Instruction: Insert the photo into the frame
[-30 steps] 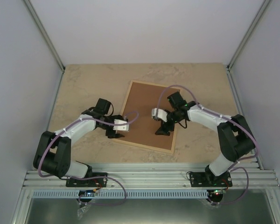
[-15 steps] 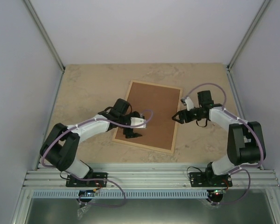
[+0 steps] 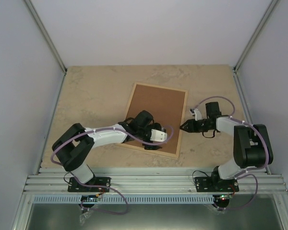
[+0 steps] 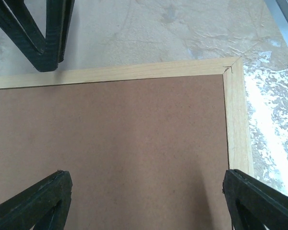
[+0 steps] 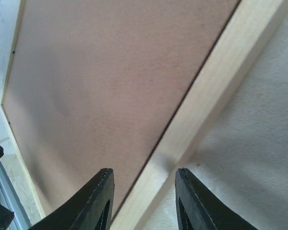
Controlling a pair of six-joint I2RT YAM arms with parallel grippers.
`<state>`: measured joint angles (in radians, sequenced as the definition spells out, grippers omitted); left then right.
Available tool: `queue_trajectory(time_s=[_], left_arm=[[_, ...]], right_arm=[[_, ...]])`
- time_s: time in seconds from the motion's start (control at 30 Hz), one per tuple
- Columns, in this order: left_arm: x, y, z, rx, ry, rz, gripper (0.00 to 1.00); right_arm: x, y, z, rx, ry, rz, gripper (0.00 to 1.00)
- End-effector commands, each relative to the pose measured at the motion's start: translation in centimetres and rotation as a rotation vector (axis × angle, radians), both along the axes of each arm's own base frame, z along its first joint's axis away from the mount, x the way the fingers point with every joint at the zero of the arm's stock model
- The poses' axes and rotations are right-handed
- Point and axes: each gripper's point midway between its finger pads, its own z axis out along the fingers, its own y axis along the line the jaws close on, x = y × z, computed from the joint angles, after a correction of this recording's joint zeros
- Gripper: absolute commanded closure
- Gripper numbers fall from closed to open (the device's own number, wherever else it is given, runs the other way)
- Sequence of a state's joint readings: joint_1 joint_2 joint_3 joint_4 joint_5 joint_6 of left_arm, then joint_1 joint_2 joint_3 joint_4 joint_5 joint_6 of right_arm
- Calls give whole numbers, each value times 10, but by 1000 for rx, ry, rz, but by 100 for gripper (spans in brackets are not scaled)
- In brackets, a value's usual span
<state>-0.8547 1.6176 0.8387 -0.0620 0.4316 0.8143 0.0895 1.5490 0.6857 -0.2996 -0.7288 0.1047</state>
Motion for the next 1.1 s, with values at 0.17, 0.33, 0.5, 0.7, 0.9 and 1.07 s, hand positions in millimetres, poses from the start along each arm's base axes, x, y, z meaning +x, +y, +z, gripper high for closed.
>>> queue_trajectory(time_s=[0.17, 0.33, 0.5, 0.7, 0.9, 1.07], left_arm=[[3, -30, -2, -42, -29, 2, 12], [4, -38, -7, -16, -62, 9, 12], [-7, -39, -7, 0, -74, -52, 12], [-13, -41, -10, 7, -74, -71, 13], [-17, -47, -14, 19, -69, -87, 13], [-16, -49, -20, 31, -66, -91, 13]], right_arm=[[-5, -8, -28, -17, 70, -12, 72], [-7, -14, -53, -58, 151, -37, 80], [-4, -13, -57, -62, 189, -41, 83], [-8, -19, -62, -107, 207, -44, 84], [-7, -19, -62, -117, 205, -41, 85], [-6, -20, -61, -127, 193, -40, 85]])
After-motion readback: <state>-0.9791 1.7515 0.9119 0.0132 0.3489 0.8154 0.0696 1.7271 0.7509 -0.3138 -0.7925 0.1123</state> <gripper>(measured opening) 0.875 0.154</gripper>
